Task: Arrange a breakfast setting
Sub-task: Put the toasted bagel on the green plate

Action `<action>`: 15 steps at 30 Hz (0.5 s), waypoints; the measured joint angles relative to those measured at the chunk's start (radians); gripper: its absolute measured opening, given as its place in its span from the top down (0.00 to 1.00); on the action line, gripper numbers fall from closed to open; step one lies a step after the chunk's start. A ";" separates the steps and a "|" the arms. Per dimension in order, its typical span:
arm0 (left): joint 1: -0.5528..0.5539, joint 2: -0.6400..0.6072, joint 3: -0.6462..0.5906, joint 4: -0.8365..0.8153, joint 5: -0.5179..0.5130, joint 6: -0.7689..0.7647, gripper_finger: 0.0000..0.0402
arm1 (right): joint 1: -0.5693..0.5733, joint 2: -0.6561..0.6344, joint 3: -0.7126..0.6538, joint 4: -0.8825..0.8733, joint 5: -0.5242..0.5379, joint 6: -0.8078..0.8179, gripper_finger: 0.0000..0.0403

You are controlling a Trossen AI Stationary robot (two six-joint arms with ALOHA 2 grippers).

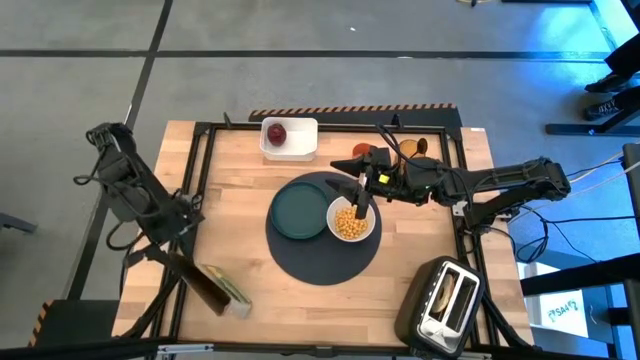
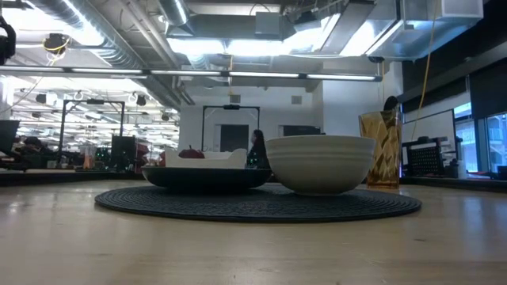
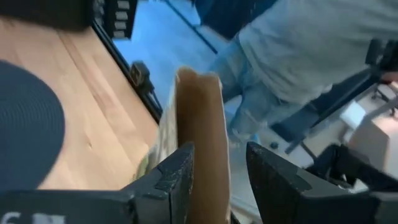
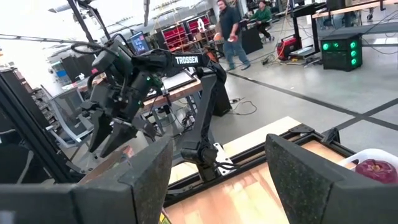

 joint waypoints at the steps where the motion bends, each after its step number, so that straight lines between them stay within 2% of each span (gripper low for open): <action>1: 0.000 -0.006 0.000 0.013 -0.010 0.000 0.65 | 0.000 0.000 0.000 0.000 0.000 0.002 0.39; 5: 0.000 -0.051 0.000 0.095 -0.077 -0.029 0.65 | 0.000 0.000 0.000 0.004 0.000 0.059 0.39; 10: 0.000 -0.127 0.002 0.194 -0.268 -0.056 0.65 | 0.000 0.000 0.005 -0.016 0.051 0.072 0.39; 15: 0.000 -0.172 0.002 0.274 -0.504 0.123 0.65 | 0.000 0.002 0.091 -0.159 0.091 0.094 0.39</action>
